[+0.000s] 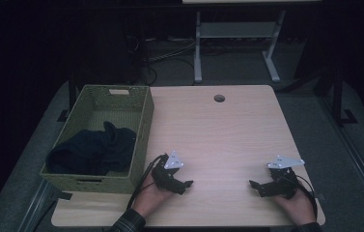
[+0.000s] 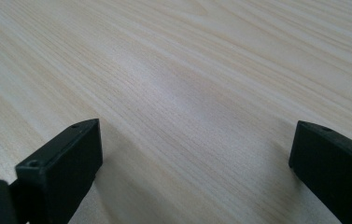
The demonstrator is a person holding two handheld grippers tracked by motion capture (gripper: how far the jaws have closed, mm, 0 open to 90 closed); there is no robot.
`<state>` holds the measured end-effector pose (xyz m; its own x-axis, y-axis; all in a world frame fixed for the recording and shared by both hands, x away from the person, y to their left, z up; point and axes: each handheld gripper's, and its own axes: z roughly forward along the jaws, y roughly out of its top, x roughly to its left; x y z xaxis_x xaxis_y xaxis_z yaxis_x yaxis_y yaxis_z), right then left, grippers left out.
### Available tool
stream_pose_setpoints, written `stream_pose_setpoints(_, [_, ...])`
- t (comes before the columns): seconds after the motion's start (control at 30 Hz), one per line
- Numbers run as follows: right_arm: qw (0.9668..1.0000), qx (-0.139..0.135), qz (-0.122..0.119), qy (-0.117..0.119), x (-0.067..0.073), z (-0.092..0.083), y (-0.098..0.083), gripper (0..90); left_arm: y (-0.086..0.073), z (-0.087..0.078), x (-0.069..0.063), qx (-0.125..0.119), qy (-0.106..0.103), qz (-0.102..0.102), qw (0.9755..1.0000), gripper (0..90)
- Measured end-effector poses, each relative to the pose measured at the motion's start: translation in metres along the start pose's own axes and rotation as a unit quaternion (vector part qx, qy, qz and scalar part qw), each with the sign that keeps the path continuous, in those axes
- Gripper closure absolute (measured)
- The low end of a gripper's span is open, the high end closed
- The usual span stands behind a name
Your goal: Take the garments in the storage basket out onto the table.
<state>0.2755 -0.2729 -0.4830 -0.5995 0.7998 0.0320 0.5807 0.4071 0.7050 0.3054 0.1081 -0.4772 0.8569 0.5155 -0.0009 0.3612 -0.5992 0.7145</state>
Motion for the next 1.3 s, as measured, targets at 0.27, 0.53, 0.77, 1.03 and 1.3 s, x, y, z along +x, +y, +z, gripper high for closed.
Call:
stream_pose_setpoints(0.27, [1.0, 0.0, 0.0, 0.0, 0.0, 0.0, 0.0, 2.4, 0.0, 0.0, 0.0, 0.0, 0.0, 0.0, 1.0, 12.9])
stream_pose_setpoints(0.53, [1.0, 0.001, 0.001, 0.0, 0.0, 0.0, 0.0, 2.4, 0.001, -0.001, 0.0, 0.006, 0.0, 0.002, 1.0, 13.8])
stream_pose_setpoints(0.77, [1.0, 0.001, 0.002, 0.0, 0.001, -0.001, -0.001, 2.4, 0.007, 0.0, 0.0, 0.023, -0.005, 0.0, 0.9997, 14.0])
stream_pose_setpoints(1.03, [1.0, 0.001, 0.002, 0.0, 0.001, -0.001, -0.001, 2.4, 0.012, -0.007, 0.0, 0.032, -0.002, 0.007, 0.9995, 14.2])
stream_pose_setpoints(1.3, [1.0, 0.001, 0.002, 0.0, 0.001, -0.001, 0.0, 2.4, 0.018, -0.014, 0.002, 0.028, -0.008, 0.005, 0.9996, 14.2])
